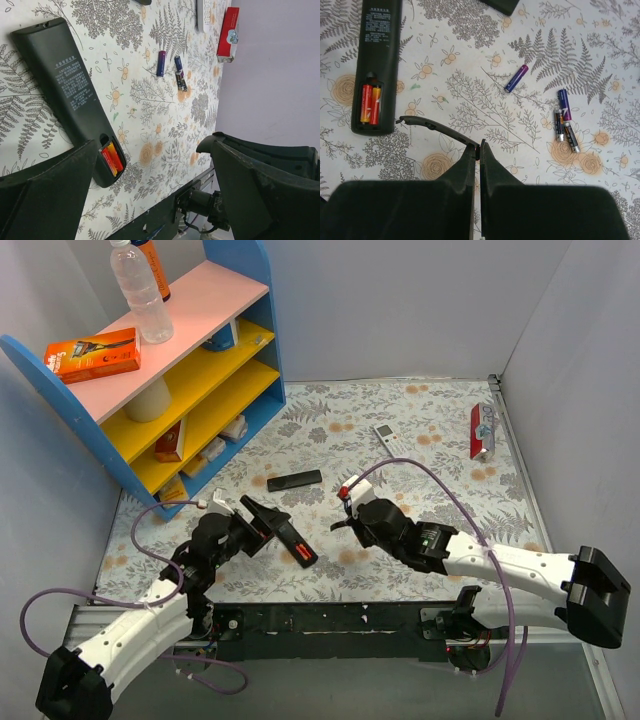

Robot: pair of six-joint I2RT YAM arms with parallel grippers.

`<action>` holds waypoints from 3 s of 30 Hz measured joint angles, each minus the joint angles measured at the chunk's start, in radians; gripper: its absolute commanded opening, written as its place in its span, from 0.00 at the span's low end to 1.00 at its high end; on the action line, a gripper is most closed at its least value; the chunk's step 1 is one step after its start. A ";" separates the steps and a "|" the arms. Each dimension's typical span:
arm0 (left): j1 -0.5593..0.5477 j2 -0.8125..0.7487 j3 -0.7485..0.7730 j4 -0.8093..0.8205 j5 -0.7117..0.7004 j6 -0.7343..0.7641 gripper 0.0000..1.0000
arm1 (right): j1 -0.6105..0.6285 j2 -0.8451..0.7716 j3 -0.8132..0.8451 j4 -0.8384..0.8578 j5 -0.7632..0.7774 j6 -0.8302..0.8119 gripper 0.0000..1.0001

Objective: Load the batteries into the remote control

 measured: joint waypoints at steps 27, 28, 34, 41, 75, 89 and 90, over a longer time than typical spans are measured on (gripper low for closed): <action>-0.003 0.429 0.226 0.606 0.772 0.063 0.75 | 0.000 -0.280 -0.155 0.410 -0.383 -0.536 0.01; -0.003 0.430 0.226 0.609 0.784 0.061 0.74 | 0.000 -0.278 -0.155 0.411 -0.385 -0.544 0.01; -0.017 0.438 0.247 0.584 0.816 0.071 0.64 | 0.000 -0.254 -0.155 0.425 -0.385 -0.566 0.01; -0.032 0.451 0.258 0.524 0.816 0.101 0.49 | 0.000 -0.246 -0.155 0.439 -0.385 -0.576 0.01; -0.176 0.320 0.303 0.126 0.197 0.504 0.00 | -0.042 -0.129 0.243 -0.060 -0.153 0.217 0.79; -0.450 0.335 0.319 0.099 -0.325 0.636 0.00 | -0.240 0.006 0.211 -0.011 -0.433 0.557 0.69; -0.461 0.344 0.322 0.098 -0.354 0.642 0.00 | -0.240 0.016 0.211 0.000 -0.446 0.568 0.70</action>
